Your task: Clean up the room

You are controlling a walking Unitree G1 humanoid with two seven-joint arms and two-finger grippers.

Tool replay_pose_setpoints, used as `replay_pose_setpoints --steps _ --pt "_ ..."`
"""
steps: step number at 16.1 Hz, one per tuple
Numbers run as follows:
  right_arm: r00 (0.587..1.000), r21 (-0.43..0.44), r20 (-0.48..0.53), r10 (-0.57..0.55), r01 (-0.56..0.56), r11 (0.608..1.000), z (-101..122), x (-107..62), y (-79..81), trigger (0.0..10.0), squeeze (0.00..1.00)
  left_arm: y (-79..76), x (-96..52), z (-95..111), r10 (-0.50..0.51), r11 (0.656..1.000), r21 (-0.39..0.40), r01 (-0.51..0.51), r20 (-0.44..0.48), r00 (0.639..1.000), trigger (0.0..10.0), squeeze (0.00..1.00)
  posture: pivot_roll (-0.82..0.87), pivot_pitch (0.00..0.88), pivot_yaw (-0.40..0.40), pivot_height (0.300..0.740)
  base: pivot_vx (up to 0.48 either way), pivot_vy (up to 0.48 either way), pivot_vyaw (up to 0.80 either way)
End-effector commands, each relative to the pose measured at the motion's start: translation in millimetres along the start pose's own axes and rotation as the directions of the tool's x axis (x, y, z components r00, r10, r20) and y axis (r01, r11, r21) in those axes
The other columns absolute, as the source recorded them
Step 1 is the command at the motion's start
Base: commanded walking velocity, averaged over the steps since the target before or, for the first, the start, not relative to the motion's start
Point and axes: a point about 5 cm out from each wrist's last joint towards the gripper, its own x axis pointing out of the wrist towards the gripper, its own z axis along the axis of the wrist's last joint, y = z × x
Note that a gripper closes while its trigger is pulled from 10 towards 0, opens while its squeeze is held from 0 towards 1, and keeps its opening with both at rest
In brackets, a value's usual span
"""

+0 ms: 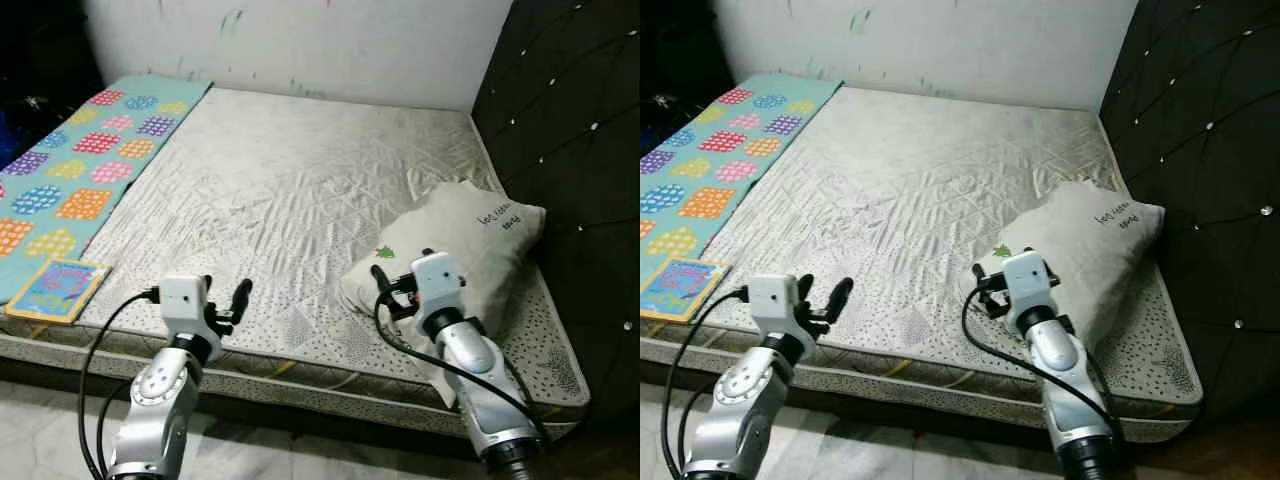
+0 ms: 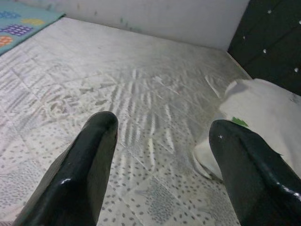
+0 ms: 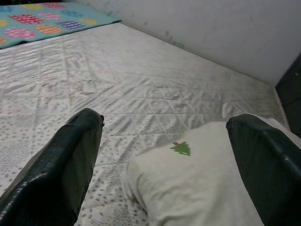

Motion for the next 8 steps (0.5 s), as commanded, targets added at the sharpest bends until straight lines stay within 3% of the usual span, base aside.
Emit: replay_pose_setpoints --steps 1,5,6,8 --pt "1.000 -0.022 0.002 0.005 -0.005 1.000 -0.3 0.4 0.8 10.0 0.00 3.8 2.8 3.4 0.010 1.000 0.010 -0.010 0.013 1.000 10.0 0.00 -0.16 0.000 -0.050 0.740 0.000 0.000 0.00" --pt "0.998 -0.093 -0.042 0.041 -0.045 0.995 -9.1 2.3 2.8 10.0 0.00 1.8 20.5 12.8 0.013 1.000 0.019 -0.014 0.059 0.998 10.0 0.00 -0.20 0.000 -0.114 0.740 0.000 0.000 0.00" --pt "0.994 -0.125 -0.081 0.079 -0.089 0.988 -15.3 6.8 10.1 10.0 0.00 -5.7 29.9 18.3 -0.009 0.999 0.043 0.006 0.081 0.997 10.0 0.00 -0.21 0.000 -0.155 0.740 0.000 0.000 0.00" --pt "0.989 -0.141 -0.092 0.116 -0.128 0.982 -16.4 8.0 15.4 10.0 0.00 -13.3 34.3 18.4 -0.036 0.997 0.064 0.031 0.081 0.996 10.0 0.00 -0.20 0.000 -0.161 0.740 0.000 0.000 0.00"
